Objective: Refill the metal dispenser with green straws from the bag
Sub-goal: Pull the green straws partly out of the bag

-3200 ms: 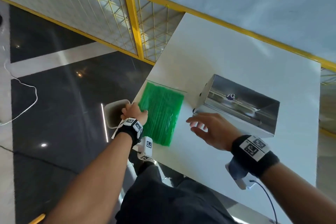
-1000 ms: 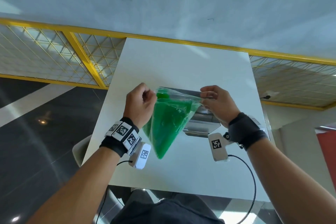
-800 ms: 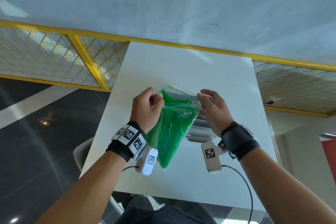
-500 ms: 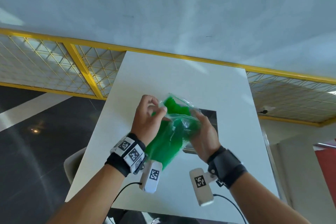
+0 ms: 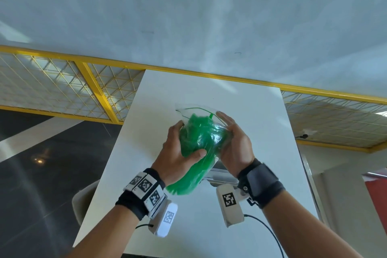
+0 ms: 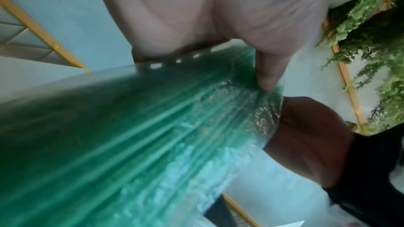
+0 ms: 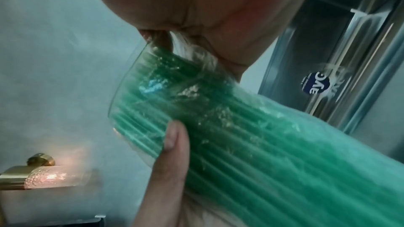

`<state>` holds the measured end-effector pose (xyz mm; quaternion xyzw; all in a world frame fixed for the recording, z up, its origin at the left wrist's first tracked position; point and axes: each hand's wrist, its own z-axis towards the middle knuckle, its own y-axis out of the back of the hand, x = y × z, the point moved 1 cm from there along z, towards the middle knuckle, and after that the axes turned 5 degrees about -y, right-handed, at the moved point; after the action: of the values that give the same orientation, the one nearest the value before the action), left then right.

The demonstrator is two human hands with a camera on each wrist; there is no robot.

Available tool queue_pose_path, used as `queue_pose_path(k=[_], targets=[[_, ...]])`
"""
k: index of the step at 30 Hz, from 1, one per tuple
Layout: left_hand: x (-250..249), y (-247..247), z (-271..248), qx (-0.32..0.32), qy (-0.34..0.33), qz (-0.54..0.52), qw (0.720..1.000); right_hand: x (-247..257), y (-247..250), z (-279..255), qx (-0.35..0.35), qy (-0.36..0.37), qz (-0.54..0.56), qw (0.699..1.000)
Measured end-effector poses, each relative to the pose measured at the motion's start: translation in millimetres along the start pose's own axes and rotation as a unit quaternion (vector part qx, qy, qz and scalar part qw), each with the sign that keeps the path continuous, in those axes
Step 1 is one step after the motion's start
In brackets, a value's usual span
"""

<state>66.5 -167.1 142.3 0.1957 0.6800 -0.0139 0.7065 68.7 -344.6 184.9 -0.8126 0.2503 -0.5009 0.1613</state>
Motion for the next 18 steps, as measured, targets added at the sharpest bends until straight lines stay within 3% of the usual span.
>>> queue_pose_path(k=[11,13,16,18], targets=[[-16.2,-5.0,3.3,-0.055,-0.051,-0.040,0.996,-10.4,-19.8,1.0,0.049,0.065,-0.013,0.997],[-19.0,1.5,7.0,-0.060,-0.046,-0.060,0.995,-11.2,-17.3,0.0,0.059,0.085,-0.097,0.990],[-26.9,5.1,8.9,-0.081,-0.011,-0.117,0.990,-17.0,-16.9,-8.6,0.109,0.094,-0.310,0.940],[-28.0,6.4,10.7,-0.102,0.012,-0.120,0.987,-23.7,-19.1,-12.8,0.137,0.085,-0.348,0.924]])
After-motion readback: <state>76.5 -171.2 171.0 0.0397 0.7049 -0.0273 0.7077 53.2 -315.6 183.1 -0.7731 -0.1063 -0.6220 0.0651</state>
